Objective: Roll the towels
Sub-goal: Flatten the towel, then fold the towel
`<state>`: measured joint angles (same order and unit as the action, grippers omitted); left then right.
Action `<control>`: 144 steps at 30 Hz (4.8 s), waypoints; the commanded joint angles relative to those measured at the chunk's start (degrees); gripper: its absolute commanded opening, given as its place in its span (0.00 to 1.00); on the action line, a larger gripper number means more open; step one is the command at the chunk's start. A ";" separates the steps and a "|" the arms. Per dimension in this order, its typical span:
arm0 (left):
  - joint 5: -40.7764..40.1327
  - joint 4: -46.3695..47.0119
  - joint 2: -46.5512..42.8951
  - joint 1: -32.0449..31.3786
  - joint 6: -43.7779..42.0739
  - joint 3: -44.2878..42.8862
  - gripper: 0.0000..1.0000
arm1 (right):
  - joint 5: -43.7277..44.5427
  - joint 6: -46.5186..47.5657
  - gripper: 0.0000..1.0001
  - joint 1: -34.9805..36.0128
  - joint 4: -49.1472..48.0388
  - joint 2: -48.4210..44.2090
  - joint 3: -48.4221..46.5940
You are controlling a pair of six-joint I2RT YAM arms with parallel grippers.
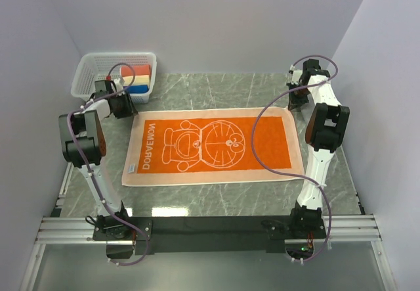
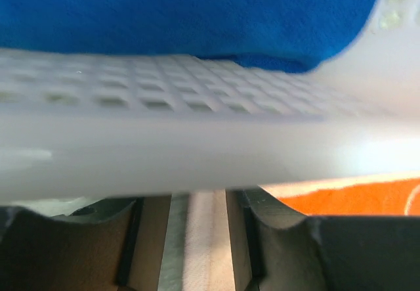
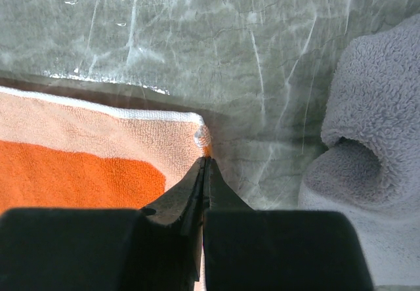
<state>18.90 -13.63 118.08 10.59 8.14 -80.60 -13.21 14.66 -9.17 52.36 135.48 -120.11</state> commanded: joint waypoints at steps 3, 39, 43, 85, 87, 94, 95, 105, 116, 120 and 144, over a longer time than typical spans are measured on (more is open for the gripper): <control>8.88 -0.35 4.00 -2.24 -0.85 4.22 0.43 | -0.94 1.16 0.00 -0.24 0.82 -0.83 -1.26; 7.73 -0.16 -21.32 2.68 -18.50 17.50 0.00 | -2.18 8.29 0.00 -0.67 2.66 -15.69 10.70; 7.56 -0.09 -20.70 2.59 -21.32 18.11 0.00 | 0.20 6.18 0.28 -0.94 3.63 -11.13 5.43; 9.23 0.53 -23.68 2.68 -26.07 16.26 0.00 | 4.07 2.39 0.00 1.87 -2.69 -11.89 5.76; 9.23 0.18 -24.74 2.59 -26.86 16.53 0.00 | 4.07 2.66 0.00 1.87 -2.79 -14.00 5.69; 11.69 -0.77 -31.41 2.68 -33.87 20.21 0.01 | 1.26 3.98 0.00 1.70 2.22 -18.49 6.20; 12.13 -1.40 -32.20 2.59 -35.29 21.17 0.00 | 1.26 4.76 0.00 1.70 2.13 -19.37 7.51; 14.59 -12.03 -38.54 3.56 -55.42 33.04 0.00 | 6.35 12.06 0.00 1.43 -4.80 -29.04 33.52; 16.87 -17.31 -31.07 4.79 -57.02 31.13 0.33 | 3.98 13.91 0.30 1.26 -2.26 -26.76 34.16; 18.46 -19.24 -29.84 5.23 -54.47 27.52 0.41 | 2.41 15.13 0.42 0.56 -0.77 -27.46 32.14; 19.86 -24.16 -25.62 5.23 -53.49 23.56 0.39 | -1.91 24.81 0.55 -0.68 10.04 -22.54 24.66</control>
<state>35.99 -36.77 91.79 15.68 -44.77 -55.00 -14.68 37.36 -10.41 59.92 111.98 -94.00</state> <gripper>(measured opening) 0.400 0.555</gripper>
